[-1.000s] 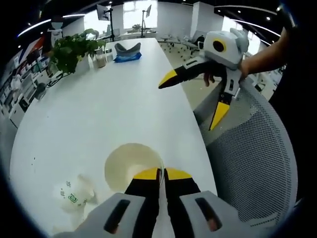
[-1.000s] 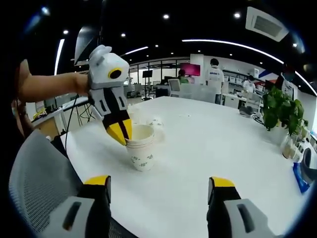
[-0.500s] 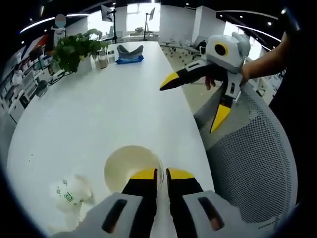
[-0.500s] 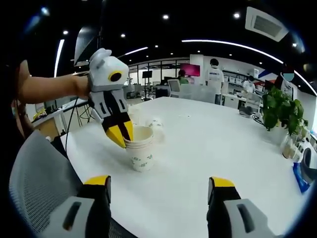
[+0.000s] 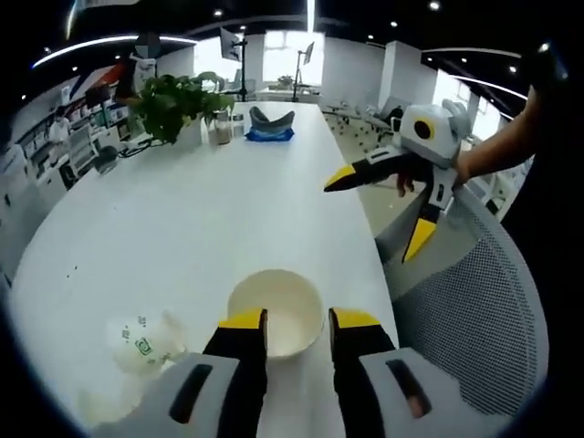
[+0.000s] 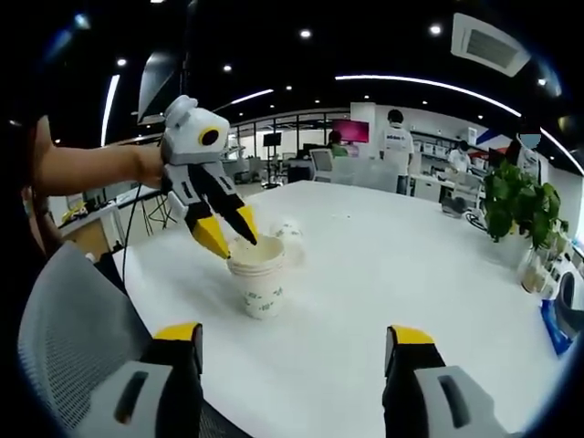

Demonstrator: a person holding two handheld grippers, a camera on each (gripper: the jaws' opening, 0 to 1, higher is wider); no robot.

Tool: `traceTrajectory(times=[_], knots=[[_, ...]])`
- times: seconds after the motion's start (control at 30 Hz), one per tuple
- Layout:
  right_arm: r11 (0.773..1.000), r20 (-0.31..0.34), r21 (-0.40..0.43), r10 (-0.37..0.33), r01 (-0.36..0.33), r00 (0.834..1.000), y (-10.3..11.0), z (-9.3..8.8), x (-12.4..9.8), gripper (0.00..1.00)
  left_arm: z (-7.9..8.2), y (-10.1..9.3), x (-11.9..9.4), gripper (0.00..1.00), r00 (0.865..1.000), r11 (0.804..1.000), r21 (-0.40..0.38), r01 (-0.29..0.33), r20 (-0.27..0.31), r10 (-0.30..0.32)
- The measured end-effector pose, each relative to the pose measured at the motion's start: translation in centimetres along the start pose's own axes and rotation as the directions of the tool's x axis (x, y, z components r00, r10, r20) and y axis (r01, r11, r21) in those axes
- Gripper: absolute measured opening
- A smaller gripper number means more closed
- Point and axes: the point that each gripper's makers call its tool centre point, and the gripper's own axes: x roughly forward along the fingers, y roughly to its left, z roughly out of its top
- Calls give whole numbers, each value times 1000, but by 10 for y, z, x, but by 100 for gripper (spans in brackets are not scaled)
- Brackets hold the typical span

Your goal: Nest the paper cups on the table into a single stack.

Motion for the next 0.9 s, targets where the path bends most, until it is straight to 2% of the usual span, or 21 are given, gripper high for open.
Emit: traceTrajectory(times=[0.1,0.37,0.6,0.67,0.8,0.9], knots=[[1000,-5,-1,3,-3,1000,0,-1,0,83,1,13,-11,30,999,999,-33,-39,37,40],[1000,-8,-1,6,-6,1000,-1,-3,0,83,-2,34,-35,39,989,990,-77,-119,74,125],[1000,-8,-2,4,-4,1000,-3,-4,0,83,-6,54,-56,46,971,971,-126,-204,102,217],[1000,-8,-1,4,-4,1000,-3,-3,0,83,-10,64,-64,48,965,965,-134,-227,105,242],[1000,-11,-1,2,-2,1000,-3,-4,1,82,-19,82,-77,49,953,952,-153,-266,108,284],[1000,-13,-3,3,-3,1000,-3,-4,1,82,-24,88,-81,50,945,942,-163,-294,100,312]])
